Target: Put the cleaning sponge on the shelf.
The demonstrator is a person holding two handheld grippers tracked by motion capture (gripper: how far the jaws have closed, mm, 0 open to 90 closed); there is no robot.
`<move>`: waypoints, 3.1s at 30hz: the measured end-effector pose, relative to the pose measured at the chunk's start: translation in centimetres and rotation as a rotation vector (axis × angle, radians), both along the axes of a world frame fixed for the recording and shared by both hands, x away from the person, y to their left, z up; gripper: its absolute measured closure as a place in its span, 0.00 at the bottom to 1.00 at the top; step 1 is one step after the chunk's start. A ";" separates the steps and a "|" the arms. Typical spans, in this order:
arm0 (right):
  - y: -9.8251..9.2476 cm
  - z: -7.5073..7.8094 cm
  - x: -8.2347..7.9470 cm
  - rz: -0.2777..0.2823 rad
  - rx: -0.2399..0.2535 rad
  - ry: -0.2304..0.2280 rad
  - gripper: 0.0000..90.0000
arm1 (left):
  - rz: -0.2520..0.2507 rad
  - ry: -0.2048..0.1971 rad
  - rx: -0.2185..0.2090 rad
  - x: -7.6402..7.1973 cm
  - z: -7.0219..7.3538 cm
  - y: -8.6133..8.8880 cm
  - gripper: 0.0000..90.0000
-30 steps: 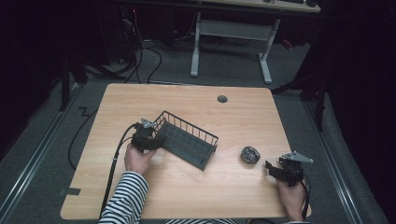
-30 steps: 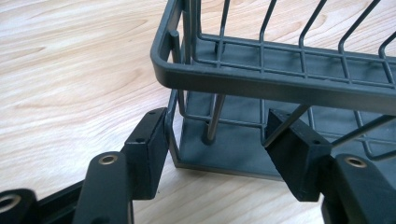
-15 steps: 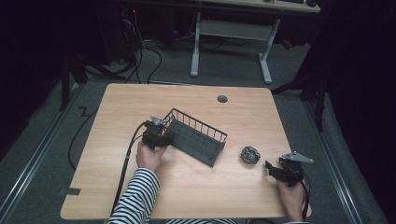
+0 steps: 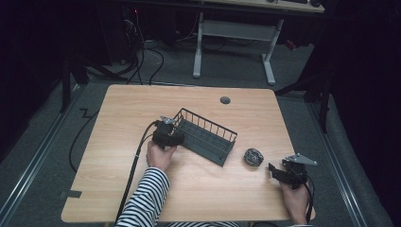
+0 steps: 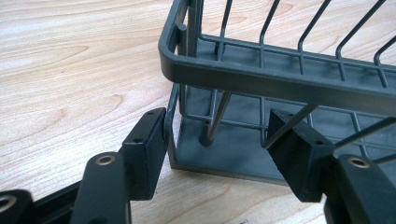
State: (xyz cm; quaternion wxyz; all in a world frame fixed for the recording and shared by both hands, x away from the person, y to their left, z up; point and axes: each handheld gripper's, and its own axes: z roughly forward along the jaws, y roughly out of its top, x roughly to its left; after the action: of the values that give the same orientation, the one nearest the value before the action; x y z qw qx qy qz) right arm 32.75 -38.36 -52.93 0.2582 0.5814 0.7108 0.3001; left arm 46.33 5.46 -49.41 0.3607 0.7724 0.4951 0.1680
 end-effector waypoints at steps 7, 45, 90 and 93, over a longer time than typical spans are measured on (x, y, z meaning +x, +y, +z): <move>0.0 0.0 0.0 0.000 0.000 0.000 0.40 | -0.017 0.001 0.001 -0.3 0.5 0.5 0.34; 0.0 0.0 0.0 0.000 0.004 0.001 0.40 | 0.015 0.004 -0.033 -8.0 -0.4 11.1 0.31; -0.7 0.6 -0.7 0.013 0.056 0.038 0.40 | 0.144 -0.046 0.032 -11.0 -4.2 14.1 0.31; -0.9 0.7 -1.2 0.025 0.076 0.034 0.40 | 0.143 -0.048 0.046 -11.0 -4.3 13.9 0.30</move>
State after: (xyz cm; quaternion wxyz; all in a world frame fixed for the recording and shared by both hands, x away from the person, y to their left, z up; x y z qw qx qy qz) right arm 31.55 -39.22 -52.19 0.2199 0.5868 0.7105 0.3200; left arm 35.35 19.35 -53.66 0.3417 0.7387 0.5364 0.2233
